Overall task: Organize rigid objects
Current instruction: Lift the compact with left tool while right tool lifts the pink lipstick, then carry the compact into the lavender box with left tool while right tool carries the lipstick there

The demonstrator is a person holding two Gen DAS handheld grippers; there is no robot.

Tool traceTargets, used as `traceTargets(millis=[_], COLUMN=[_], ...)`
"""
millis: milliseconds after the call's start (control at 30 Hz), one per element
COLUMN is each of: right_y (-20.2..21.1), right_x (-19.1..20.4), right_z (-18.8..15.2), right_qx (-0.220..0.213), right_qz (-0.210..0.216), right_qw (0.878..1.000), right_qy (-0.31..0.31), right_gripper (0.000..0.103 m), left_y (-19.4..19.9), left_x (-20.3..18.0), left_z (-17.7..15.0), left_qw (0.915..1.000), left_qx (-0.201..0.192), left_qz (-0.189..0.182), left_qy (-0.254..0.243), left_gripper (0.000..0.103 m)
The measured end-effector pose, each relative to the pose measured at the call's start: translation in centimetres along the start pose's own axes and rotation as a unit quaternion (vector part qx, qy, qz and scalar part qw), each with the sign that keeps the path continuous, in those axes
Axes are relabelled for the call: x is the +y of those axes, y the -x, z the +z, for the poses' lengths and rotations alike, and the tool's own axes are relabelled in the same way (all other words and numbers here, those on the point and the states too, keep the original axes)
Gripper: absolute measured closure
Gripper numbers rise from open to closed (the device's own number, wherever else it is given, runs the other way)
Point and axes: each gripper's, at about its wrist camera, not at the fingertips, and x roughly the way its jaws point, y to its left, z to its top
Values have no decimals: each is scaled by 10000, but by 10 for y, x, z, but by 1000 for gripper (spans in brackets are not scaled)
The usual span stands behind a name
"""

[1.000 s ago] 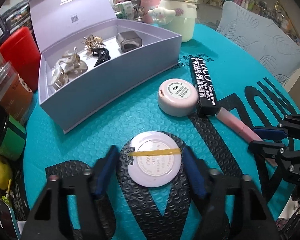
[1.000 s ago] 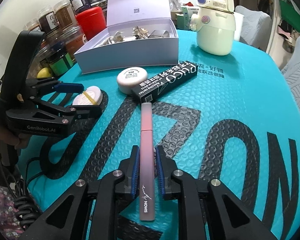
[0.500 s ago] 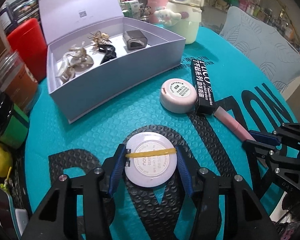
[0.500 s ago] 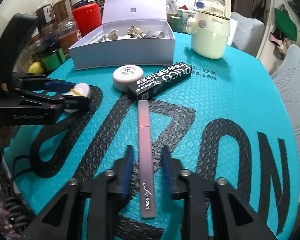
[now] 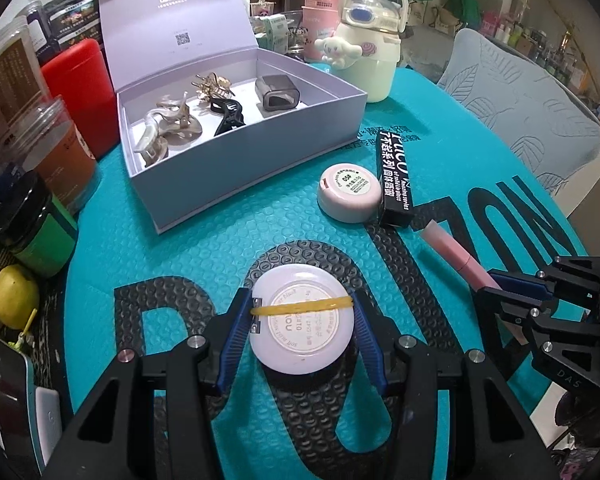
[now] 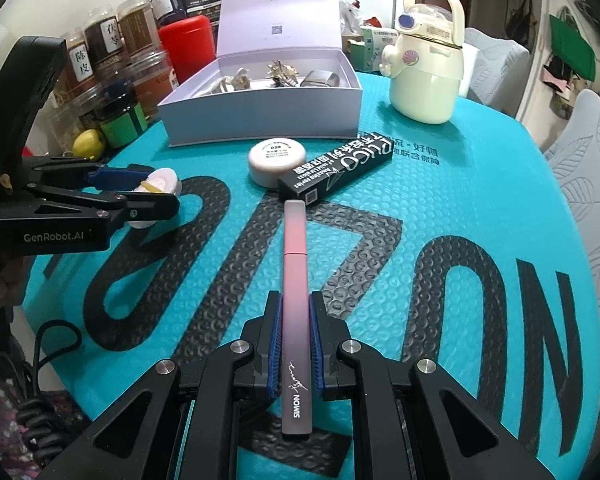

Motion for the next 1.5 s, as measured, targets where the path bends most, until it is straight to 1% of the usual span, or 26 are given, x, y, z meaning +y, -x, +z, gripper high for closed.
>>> traceTargets(millis=[367,600,767,1033,1500], right_y=[17,24,29,36,34], right_x=[19,30,35,35,26], right_z=[3,11,21,43,89], right_qx=[-235,-383,-503,-660,-862], right_qz=[112,169,167,310,458], right_qw=[9997,9991,9983,9966,9933], right_qy=[38,106,252,379,624], right_gripper=[90,90,90,90,90], left_y=[28,44,53,65,63], left_x=[3,6,7,15,25], left_z=[-7,0,12,33,74], left_qw=[9996,9987,9976,9953,9929], left_qx=[-283,-494,-682,-950,-1164], left_qz=[75,73,119,211,227], left_qy=[62,35,3,4,-4], left_gripper=[53,53,53,53,53])
